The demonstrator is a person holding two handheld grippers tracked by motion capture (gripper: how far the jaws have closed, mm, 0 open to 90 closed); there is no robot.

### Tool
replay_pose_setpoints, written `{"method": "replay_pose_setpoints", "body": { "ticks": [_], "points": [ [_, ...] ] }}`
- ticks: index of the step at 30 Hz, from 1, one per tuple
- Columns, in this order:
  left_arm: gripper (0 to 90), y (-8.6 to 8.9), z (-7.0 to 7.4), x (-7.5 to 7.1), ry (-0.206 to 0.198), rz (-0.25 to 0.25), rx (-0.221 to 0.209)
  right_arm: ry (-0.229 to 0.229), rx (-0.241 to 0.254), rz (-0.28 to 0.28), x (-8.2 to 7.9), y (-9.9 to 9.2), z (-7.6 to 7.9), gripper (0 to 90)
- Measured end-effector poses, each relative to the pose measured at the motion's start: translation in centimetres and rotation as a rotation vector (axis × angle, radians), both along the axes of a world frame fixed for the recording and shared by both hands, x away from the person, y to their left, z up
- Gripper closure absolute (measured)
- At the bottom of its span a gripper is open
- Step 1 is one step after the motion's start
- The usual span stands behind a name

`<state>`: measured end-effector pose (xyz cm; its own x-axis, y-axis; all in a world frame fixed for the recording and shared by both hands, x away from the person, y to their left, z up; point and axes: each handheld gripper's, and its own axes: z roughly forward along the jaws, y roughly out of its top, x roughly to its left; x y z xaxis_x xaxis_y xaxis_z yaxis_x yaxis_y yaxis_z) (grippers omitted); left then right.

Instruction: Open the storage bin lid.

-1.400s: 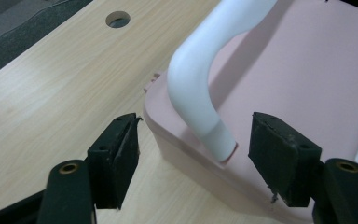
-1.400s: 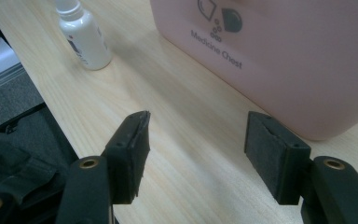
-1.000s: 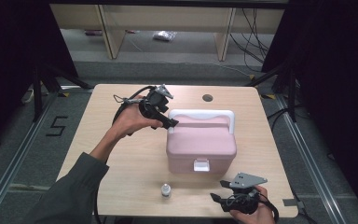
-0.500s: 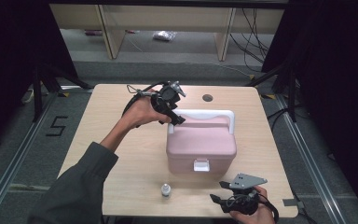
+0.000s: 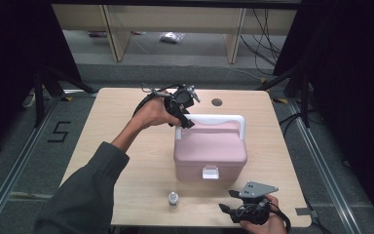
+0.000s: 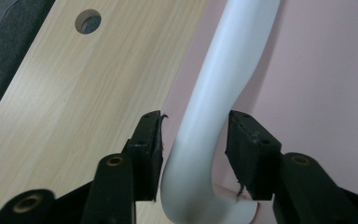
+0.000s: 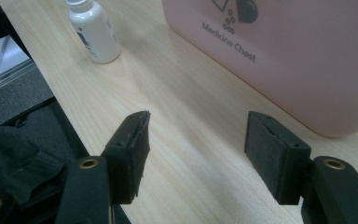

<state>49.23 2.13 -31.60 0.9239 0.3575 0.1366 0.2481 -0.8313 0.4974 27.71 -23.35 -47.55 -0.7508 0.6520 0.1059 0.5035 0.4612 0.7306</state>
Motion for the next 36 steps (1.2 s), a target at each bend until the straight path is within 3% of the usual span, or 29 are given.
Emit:
{"method": "replay_pose_setpoints", "body": {
  "ticks": [1,3,9,14,21,30,36],
  "points": [
    [56.7,-0.1,0.1,0.0,-0.015,-0.001,0.006,-0.02,-0.008,0.007,0.1,-0.1,0.0,41.3],
    [61.5,-0.2,0.1,0.0,-0.022,-0.003,-0.002,-0.017,-0.002,0.012,0.1,-0.1,0.0,41.3],
    [65.2,-0.2,0.3,-0.3,-0.06,-0.045,0.038,-0.016,0.001,0.014,0.1,-0.1,0.0,41.7],
    [67.2,-0.3,0.8,-0.7,-0.061,-0.077,0.054,0.005,0.014,0.017,-0.1,0.0,0.1,44.1],
    [68.1,-0.4,1.1,-0.9,-0.071,-0.095,0.073,-0.013,0.034,0.031,-0.1,-0.2,0.5,49.0],
    [68.6,-0.1,2.0,-0.8,-0.082,-0.101,0.057,-0.088,0.115,0.029,0.2,-1.7,2.0,68.7],
    [69.2,-0.1,2.3,-0.6,-0.095,-0.119,0.06,-0.152,0.13,0.028,0.4,-2.7,2.9,80.0]
  ]
}}
